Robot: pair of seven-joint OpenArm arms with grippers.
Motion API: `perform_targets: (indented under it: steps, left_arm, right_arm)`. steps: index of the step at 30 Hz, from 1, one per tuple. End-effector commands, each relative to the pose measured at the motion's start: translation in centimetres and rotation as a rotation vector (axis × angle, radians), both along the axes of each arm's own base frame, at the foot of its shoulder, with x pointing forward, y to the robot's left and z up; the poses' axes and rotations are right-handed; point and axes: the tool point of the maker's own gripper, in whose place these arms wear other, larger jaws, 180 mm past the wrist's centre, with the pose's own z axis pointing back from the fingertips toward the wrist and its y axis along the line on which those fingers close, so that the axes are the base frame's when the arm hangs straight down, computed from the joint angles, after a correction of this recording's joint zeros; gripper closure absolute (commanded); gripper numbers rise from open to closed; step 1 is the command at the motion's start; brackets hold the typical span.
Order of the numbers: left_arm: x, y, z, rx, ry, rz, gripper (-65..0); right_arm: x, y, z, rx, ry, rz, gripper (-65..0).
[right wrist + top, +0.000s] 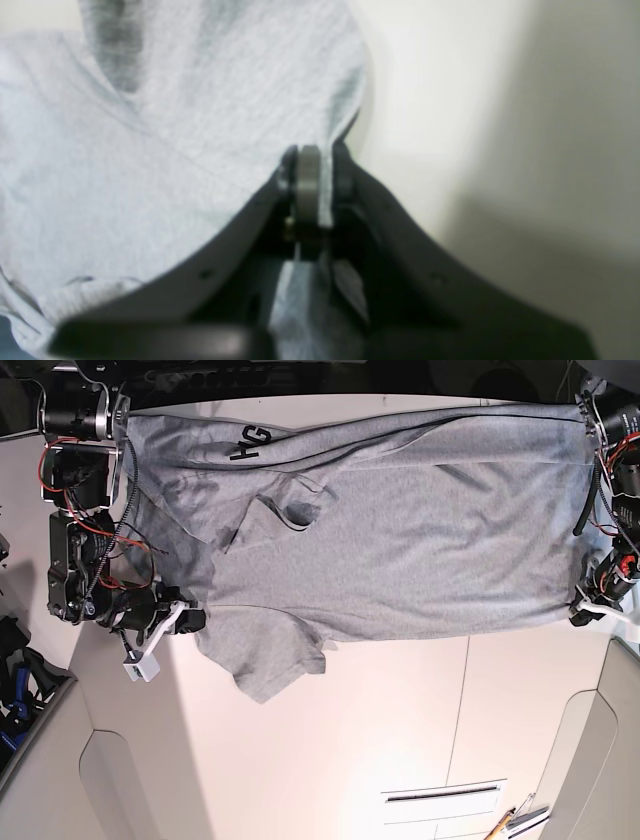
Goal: Fold the T-shirt properly
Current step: 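Fold the hem up over the shirt body toward the collar with both grippers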
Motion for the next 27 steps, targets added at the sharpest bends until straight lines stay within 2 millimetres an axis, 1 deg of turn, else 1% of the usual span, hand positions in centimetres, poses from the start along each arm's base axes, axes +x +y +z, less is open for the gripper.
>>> perform_targets:
  steps: [1, 3, 6, 9, 12, 15, 18, 22, 25, 27]
  left_arm:
    - [1.6, 1.0, 3.4, 0.027, -0.1, -0.017, 0.0]
    - [1.8, 0.6, 4.7, 0.03, -0.135, -0.06, 0.0]
    - [1.3, 0.9, 6.1, 0.036, -0.165, -0.073, 0.0]
    - [0.0, 1.5, 7.1, 0.024, -0.196, -0.062, 0.0]
    - [-2.1, 2.2, 7.5, 0.026, -0.198, -0.048, 0.0]
    - [-4.1, 2.5, 7.8, 0.008, -0.188, -0.044, 0.0]
    - [-5.9, 2.5, 8.1, -0.012, -0.171, -0.051, 0.0]
    - [-7.8, 2.2, 8.4, -0.023, -0.141, -0.074, 0.0]
    - [-9.0, 1.8, 8.2, -0.02, -0.106, -0.098, 0.0]
    - [-9.8, 1.4, 7.7, -0.02, -0.067, -0.117, 0.0]
  right_arm:
    - [0.5, -0.9, 0.8, -0.037, -0.011, 0.0, 0.0]
    - [1.1, -1.2, 2.0, -0.048, -0.047, -0.004, 0.0]
    - [1.8, -1.9, 4.0, -0.068, -0.097, -0.013, 0.0]
    - [2.1, -2.6, 5.7, -0.086, -0.129, -0.016, 0.0]
    - [1.3, -2.3, 6.7, -0.072, -0.157, -0.01, 0.0]
    - [-0.9, -1.8, 6.6, -0.075, -0.163, 0.014, 0.0]
    - [-3.8, -1.3, 6.1, -0.093, -0.162, 0.041, 0.0]
    - [-7.6, -0.9, 5.6, -0.128, -0.148, 0.069, 0.0]
    - [-9.8, -0.7, 5.4, -0.141, -0.136, 0.081, 0.0]
    - [-11.0, -0.7, 5.0, -0.15, -0.123, 0.084, 0.0]
